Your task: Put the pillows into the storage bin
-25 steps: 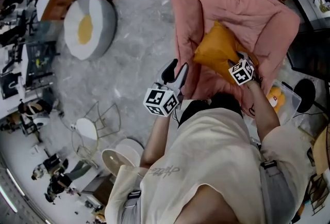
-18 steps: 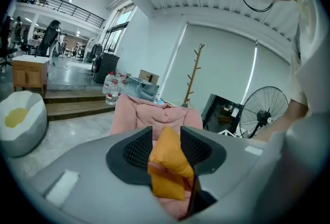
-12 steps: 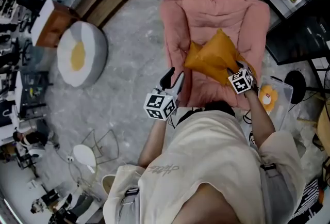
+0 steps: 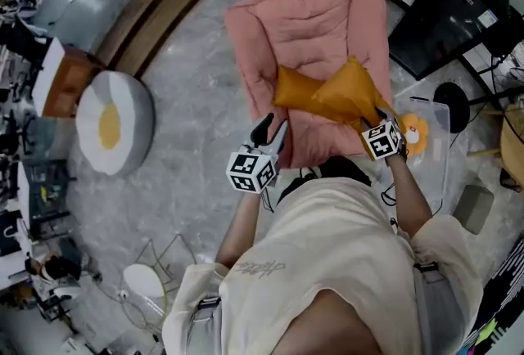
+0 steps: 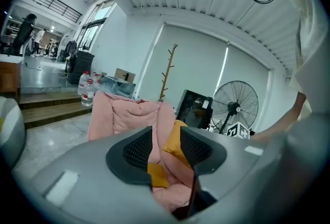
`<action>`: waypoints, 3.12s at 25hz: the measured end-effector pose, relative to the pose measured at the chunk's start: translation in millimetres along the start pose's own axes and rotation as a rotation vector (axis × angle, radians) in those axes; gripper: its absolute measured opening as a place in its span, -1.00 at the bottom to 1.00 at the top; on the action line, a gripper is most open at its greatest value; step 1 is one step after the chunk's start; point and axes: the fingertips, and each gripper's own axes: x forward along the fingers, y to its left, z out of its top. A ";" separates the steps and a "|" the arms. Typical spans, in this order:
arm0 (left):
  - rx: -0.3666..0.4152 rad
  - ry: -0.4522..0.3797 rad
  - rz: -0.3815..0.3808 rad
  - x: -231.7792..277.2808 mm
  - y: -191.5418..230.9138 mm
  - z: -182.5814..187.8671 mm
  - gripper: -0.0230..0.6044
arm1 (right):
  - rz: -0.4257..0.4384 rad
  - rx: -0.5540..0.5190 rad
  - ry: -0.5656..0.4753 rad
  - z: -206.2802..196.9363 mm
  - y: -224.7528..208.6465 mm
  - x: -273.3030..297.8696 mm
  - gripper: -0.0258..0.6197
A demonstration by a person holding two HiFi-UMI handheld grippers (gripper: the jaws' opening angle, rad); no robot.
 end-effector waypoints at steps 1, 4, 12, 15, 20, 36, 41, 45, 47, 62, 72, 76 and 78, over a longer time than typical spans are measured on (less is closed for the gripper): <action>0.004 0.005 -0.017 2.5 -2.9 -3.3 -0.37 | -0.016 0.014 0.007 -9.1 -0.9 -5.2 -0.20; 0.014 0.022 -0.062 13.9 -13.7 -11.7 -0.37 | -0.068 0.053 0.033 -38.7 -7.2 -21.5 -0.22; 0.057 0.070 -0.194 51.1 -63.1 -21.8 -0.37 | -0.173 0.188 0.115 -129.7 -33.1 -68.8 -0.23; 0.080 0.099 -0.246 69.7 -87.1 -24.9 -0.37 | -0.208 0.266 0.142 -166.1 -43.0 -86.4 -0.23; 0.118 0.141 -0.313 107.9 -138.3 -24.7 -0.37 | -0.245 0.369 0.172 -219.9 -72.7 -109.7 -0.24; 0.190 0.197 -0.409 231.3 -306.2 -47.1 -0.37 | -0.248 0.564 0.211 -386.4 -166.3 -123.9 -0.26; 0.208 0.220 -0.407 254.8 -334.9 -56.9 -0.37 | -0.252 0.584 0.202 -412.1 -194.6 -121.8 -0.32; 0.206 0.241 -0.407 267.1 -350.3 -61.1 -0.37 | -0.344 0.567 0.177 -421.6 -228.3 -125.1 -0.70; 0.199 0.251 -0.408 271.2 -354.7 -61.9 -0.37 | -0.400 0.547 0.154 -420.6 -250.6 -127.1 -0.84; 0.175 0.258 -0.300 268.5 -347.7 -74.3 -0.37 | -0.251 0.492 0.093 -394.6 -263.6 -92.4 -0.44; 0.106 0.214 -0.149 228.6 -302.9 -65.6 -0.37 | -0.116 0.369 0.058 -328.9 -249.6 -61.7 -0.40; 0.080 0.181 -0.099 204.8 -275.7 -53.9 -0.37 | -0.068 0.318 0.030 -283.1 -236.7 -57.0 -0.30; 0.064 0.159 -0.079 193.8 -264.3 -50.7 -0.37 | -0.046 0.283 0.020 -265.0 -228.5 -55.2 -0.24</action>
